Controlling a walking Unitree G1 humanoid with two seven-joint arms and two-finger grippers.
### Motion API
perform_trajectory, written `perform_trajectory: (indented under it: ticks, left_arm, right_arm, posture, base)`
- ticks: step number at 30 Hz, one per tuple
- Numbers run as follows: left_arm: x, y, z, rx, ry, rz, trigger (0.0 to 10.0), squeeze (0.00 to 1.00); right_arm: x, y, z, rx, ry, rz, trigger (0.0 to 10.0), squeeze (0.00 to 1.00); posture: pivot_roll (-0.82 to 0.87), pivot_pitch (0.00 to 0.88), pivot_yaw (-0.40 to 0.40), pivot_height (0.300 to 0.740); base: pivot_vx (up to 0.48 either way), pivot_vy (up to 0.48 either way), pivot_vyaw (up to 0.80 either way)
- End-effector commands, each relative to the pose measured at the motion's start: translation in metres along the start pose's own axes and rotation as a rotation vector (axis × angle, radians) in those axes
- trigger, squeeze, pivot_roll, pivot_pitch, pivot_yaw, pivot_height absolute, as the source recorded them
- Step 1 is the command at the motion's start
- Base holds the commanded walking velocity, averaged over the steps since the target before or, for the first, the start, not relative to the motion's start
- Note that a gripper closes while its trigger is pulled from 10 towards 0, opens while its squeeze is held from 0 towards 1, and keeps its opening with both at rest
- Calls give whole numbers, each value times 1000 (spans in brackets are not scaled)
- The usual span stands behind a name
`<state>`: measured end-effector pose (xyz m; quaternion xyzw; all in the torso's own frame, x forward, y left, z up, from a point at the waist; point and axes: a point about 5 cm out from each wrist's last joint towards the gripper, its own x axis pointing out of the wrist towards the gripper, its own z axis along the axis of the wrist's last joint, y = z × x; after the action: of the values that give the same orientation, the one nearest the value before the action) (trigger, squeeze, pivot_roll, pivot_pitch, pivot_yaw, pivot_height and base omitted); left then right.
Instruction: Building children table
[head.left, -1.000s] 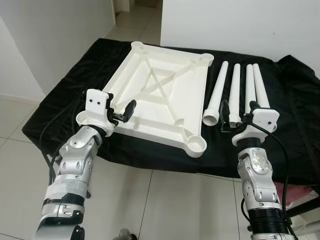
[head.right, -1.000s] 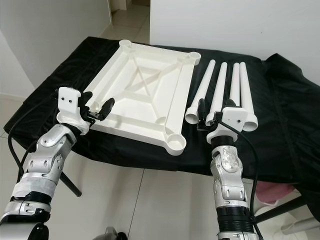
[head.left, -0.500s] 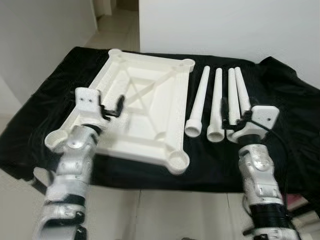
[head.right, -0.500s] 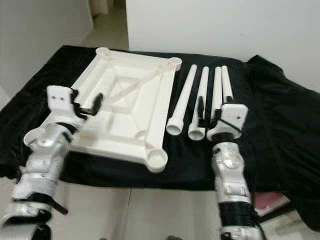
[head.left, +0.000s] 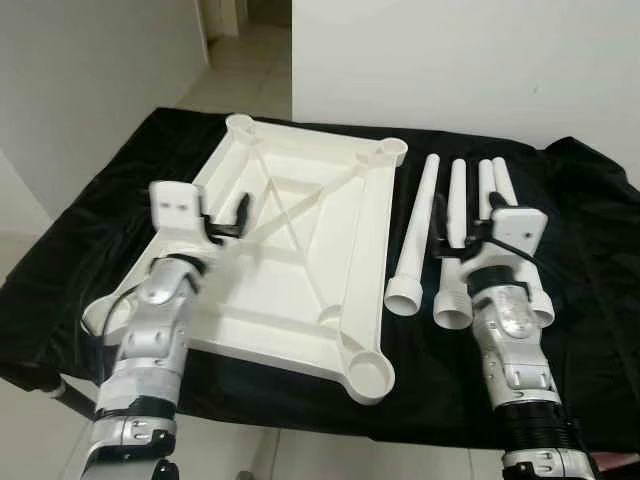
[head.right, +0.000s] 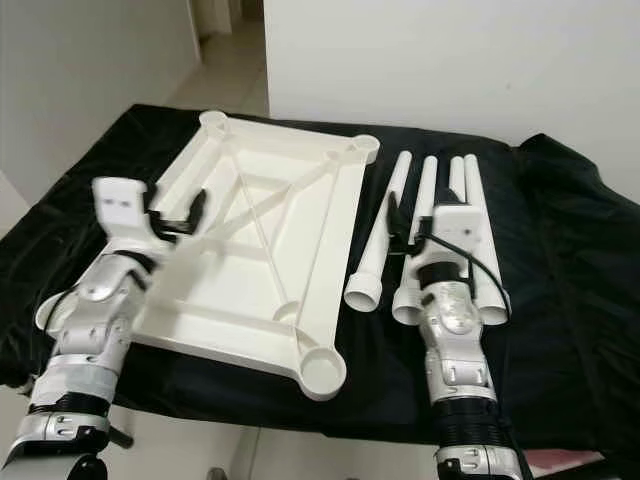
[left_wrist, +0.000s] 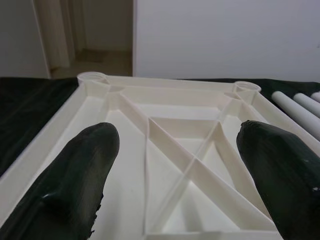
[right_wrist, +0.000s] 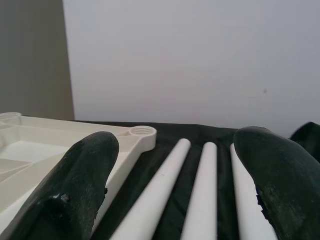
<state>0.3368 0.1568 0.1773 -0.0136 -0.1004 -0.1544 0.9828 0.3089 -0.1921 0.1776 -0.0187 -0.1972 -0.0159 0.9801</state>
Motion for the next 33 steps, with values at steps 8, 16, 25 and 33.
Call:
perform_trajectory:
  ticks: [8, 16, 25, 33]
  left_arm:
    - [-1, 0, -5, -12, 33, -12, 10000, 0]
    - [1, -4, -6, -14, 39, -26, 10000, 0]
    - [1, -7, -8, 7, 47, -48, 10000, 0]
    - [1, -8, -8, 27, 50, -62, 10000, 0]
  right_arm:
    - [-6, -2, -2, 6, 1, -35, 10000, 0]
    - [-7, -4, -2, 6, -1, -52, 10000, 0]
    - [-7, -4, -2, 6, 0, -59, 10000, 0]
    - [-7, -4, -2, 15, 2, -68, 10000, 0]
  posture:
    - [1, 16, -7, 740]
    - [-6, 19, 0, 740]
    - [-6, 21, -2, 740]
    - [-6, 16, -2, 740]
  base:
    - [0, 215, 0]
    - [0, 287, 0]
    - [0, 152, 0]
    - [0, 0, -171]
